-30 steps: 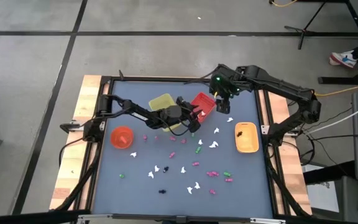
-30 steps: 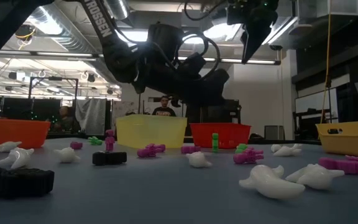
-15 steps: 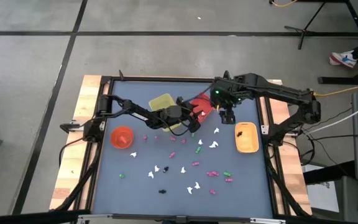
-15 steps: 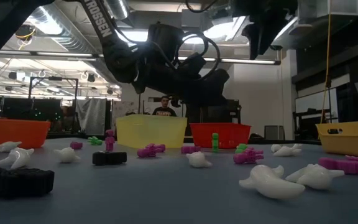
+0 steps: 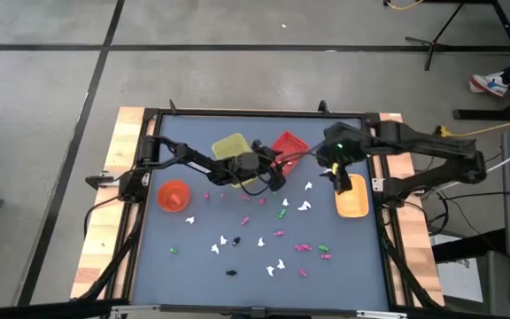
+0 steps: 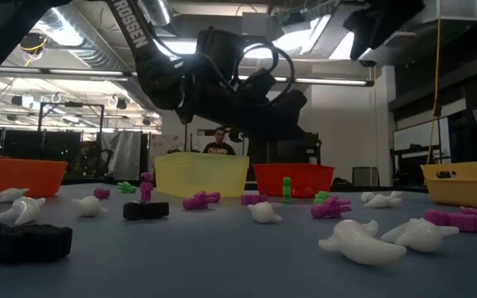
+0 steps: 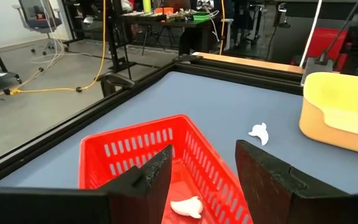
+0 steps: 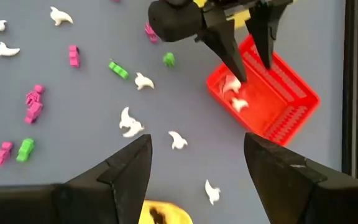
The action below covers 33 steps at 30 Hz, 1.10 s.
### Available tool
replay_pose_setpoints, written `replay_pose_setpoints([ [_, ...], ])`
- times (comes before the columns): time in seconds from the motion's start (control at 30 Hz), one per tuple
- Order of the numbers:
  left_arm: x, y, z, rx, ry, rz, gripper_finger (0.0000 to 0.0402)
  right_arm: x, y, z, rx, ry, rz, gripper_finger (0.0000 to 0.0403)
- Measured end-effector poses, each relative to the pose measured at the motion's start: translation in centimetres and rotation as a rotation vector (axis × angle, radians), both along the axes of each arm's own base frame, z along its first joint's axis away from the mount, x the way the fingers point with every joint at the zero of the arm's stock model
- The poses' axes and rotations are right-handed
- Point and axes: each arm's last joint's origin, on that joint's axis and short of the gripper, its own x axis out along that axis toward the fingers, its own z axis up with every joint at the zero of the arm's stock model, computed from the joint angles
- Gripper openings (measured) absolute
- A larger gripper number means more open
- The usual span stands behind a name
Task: Sort Halloween decoration
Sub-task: Put the white ghost toy into the red bin
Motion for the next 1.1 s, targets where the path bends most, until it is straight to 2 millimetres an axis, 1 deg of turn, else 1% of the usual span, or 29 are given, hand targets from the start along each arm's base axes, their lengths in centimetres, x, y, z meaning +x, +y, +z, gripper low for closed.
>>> replay_pose_setpoints([
  [0.1,0.1,-0.4,0.1,0.002,-0.005,-0.009,0.0161,-0.8,0.4,-1.9,-0.006,-0.06,0.015,0.0253],
  [0.2,0.1,-0.8,0.5,0.027,0.006,-0.024,0.0161,-1.2,0.5,-4.1,0.002,-0.101,-0.004,0.0253],
  [0.37,-0.1,-1.8,3.1,0.088,-0.021,-0.056,0.016,-1.1,0.4,-7.9,0.017,-0.09,-0.031,0.0253],
  [0.53,-0.9,-2.9,5.4,0.121,0.04,-0.091,0.016,-0.6,0.4,-11.0,0.041,-0.073,-0.068,0.0253],
  [0.63,-1.7,-3.5,6.6,0.116,0.113,-0.108,0.016,-0.1,0.3,-12.2,0.051,-0.074,-0.094,0.0253],
  [0.8,-3.6,-4.6,8.6,0.106,0.255,-0.138,0.016,0.9,0.1,-13.8,0.039,-0.007,-0.112,0.0253],
  [0.93,-5.2,-5.7,10.4,0.1,0.312,-0.167,0.016,1.7,-0.1,-15.6,0.02,0.081,-0.128,0.0253],
  [1.1,-7.2,-7.0,12.6,0.103,0.341,-0.205,0.016,2.5,-0.2,-17.7,0.004,0.175,-0.135,0.0253],
])
